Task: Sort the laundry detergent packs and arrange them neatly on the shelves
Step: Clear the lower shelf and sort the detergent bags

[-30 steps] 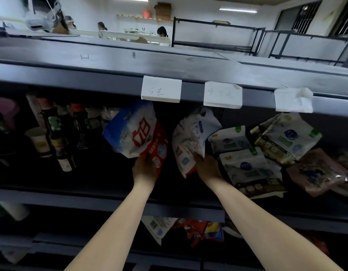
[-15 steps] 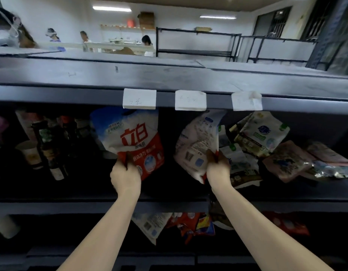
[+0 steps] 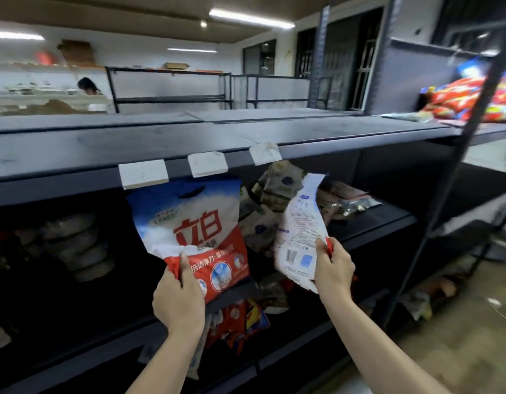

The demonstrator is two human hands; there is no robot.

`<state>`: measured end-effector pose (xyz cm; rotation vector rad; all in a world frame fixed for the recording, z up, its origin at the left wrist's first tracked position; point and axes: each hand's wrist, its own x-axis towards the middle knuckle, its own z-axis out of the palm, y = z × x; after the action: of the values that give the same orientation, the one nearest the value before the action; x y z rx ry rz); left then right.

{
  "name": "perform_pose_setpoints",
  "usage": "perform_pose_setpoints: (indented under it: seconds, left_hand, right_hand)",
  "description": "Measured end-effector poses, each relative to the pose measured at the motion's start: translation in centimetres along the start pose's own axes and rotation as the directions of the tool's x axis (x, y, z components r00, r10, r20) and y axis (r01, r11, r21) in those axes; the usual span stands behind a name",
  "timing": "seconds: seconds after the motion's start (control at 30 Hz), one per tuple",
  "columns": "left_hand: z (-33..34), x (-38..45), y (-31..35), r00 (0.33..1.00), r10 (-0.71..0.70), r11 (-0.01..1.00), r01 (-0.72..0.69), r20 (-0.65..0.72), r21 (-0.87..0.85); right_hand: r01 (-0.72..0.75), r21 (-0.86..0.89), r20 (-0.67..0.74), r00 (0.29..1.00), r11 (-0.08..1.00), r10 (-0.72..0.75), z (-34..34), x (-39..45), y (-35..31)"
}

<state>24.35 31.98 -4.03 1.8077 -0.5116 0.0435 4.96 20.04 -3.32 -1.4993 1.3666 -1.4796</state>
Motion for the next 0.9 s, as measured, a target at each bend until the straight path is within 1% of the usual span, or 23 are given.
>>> perform_pose_setpoints:
  seconds: [0.23,0.4,0.47,0.57,0.7,0.8,0.9]
  left_hand:
    - [2.4,-4.7,1.8,0.984,0.089,0.995,-0.08,0.156,-0.063]
    - [5.2,-8.1,4.1,0.957,0.097,0.991,-0.068,0.275,-0.113]
    - [6.7,-9.7,5.2,0.939,0.125,0.987,-0.086,0.321,-0.134]
    - [9.6,-12.2,7.0,0.913,0.144,0.984,-0.09,0.382,-0.155]
    - [14.3,-15.8,10.4,0.893,0.157,0.977,-0.077,0.423,-0.2]
    - [18.2,-18.3,13.6,0.881,0.199,0.965,-0.1,0.429,-0.242]
    - [22.0,-20.7,16.7,0.872,0.237,0.947,-0.11,0.428,-0.301]
  right_hand:
    - [-0.028,-0.09,-0.206,0.978,0.996,0.009,-8.1,-1.6,1.3]
    - [-0.037,-0.129,-0.36,0.933,0.991,-0.012,-13.7,-1.0,2.6]
    - [-0.029,-0.136,-0.401,0.915,0.99,-0.028,-15.9,-0.2,3.2]
    - [-0.006,-0.156,-0.446,0.893,0.988,-0.065,-19.1,1.6,4.5]
    - [0.013,-0.192,-0.462,0.881,0.981,-0.102,-23.5,5.2,5.9]
    - [0.04,-0.213,-0.46,0.877,0.976,-0.137,-27.0,8.5,6.8]
    - [0.08,-0.176,-0.45,0.88,0.981,-0.153,-30.4,11.9,7.6]
